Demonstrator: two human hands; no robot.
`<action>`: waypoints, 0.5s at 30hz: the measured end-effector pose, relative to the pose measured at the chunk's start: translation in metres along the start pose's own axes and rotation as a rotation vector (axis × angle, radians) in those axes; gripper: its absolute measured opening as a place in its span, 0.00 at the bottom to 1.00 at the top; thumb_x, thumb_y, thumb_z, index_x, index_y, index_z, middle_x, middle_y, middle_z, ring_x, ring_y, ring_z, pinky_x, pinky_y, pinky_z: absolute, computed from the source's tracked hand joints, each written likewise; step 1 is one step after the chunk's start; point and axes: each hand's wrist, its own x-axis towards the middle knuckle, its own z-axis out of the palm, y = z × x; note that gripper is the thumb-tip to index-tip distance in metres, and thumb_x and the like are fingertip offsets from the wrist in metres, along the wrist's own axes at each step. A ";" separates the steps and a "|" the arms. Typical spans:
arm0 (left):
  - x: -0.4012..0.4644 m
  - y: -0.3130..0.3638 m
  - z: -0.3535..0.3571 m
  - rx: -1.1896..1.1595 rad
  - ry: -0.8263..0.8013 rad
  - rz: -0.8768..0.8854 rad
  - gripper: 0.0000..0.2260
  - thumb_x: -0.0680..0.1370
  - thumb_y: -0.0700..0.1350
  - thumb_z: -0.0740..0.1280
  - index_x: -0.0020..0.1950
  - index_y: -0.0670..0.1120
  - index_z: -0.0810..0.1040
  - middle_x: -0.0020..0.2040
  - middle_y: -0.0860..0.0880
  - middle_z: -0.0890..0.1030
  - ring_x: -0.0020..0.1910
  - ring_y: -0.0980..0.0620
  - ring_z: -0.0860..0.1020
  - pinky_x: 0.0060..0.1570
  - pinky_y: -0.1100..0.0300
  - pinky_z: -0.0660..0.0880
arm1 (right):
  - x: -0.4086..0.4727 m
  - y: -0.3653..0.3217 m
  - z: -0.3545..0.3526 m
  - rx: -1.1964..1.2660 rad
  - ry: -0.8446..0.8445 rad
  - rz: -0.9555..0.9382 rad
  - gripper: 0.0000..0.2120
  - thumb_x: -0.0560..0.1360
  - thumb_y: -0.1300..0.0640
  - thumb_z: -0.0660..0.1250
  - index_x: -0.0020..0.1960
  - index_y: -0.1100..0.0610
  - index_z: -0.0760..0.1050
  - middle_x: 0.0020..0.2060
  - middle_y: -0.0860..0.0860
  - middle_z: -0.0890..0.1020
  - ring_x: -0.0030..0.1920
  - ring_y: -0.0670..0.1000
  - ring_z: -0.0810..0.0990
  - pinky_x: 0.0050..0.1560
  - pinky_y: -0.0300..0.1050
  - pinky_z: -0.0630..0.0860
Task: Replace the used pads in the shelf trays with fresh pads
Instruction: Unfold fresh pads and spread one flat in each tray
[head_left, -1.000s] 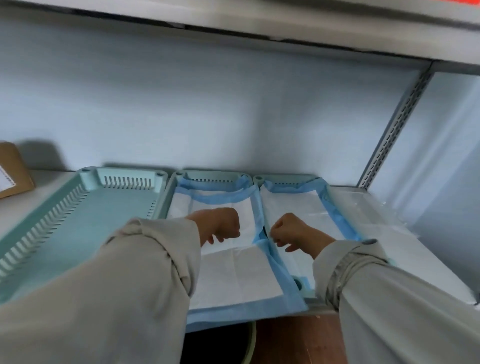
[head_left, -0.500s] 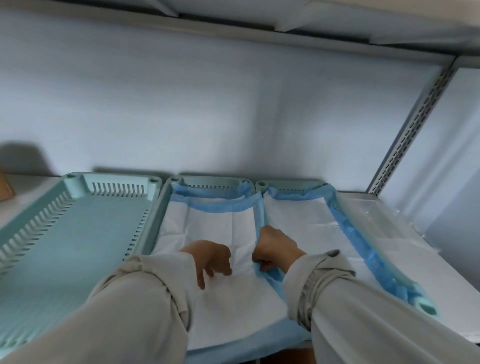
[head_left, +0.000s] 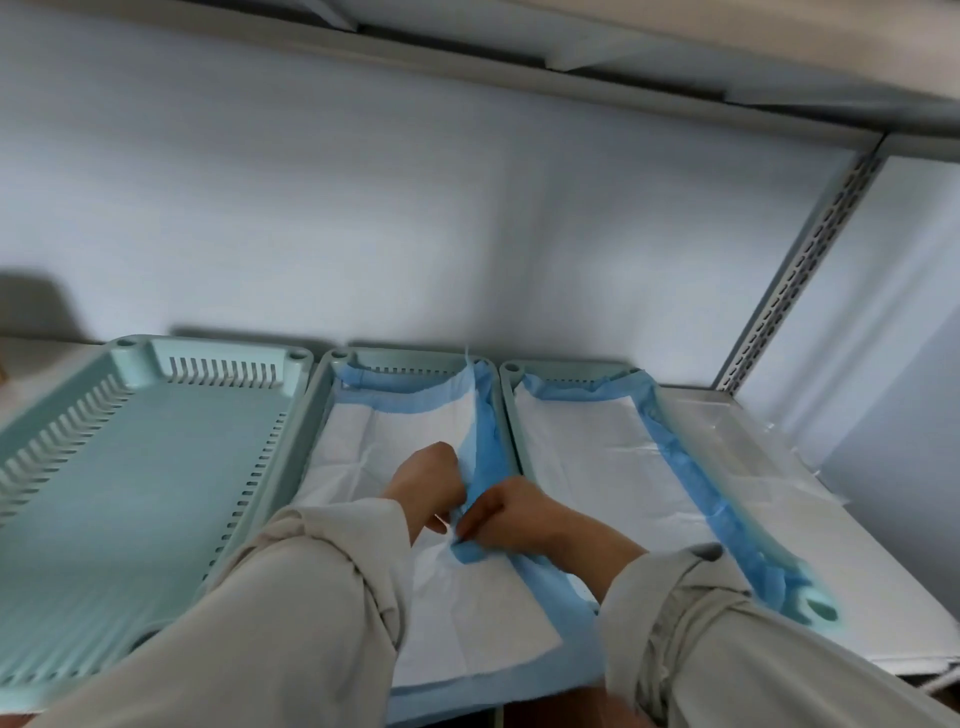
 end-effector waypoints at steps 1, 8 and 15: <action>0.000 -0.002 0.000 -0.012 0.015 -0.009 0.03 0.77 0.37 0.64 0.50 0.40 0.72 0.47 0.39 0.82 0.40 0.45 0.84 0.33 0.57 0.82 | 0.004 0.003 -0.005 0.070 0.106 0.062 0.11 0.73 0.63 0.68 0.55 0.60 0.81 0.46 0.54 0.81 0.46 0.49 0.77 0.54 0.44 0.75; 0.004 -0.009 -0.007 -0.041 0.092 0.005 0.03 0.79 0.38 0.60 0.45 0.43 0.69 0.38 0.44 0.78 0.30 0.52 0.78 0.32 0.61 0.80 | 0.036 0.001 -0.015 0.140 0.219 0.352 0.05 0.73 0.66 0.64 0.44 0.61 0.68 0.39 0.58 0.75 0.43 0.60 0.83 0.42 0.53 0.82; 0.006 -0.013 -0.008 -0.051 0.096 0.002 0.03 0.79 0.40 0.60 0.52 0.42 0.69 0.39 0.45 0.77 0.31 0.53 0.78 0.29 0.63 0.78 | 0.038 0.003 -0.011 -0.393 0.200 0.220 0.07 0.68 0.62 0.69 0.46 0.61 0.77 0.42 0.55 0.83 0.43 0.54 0.83 0.36 0.42 0.74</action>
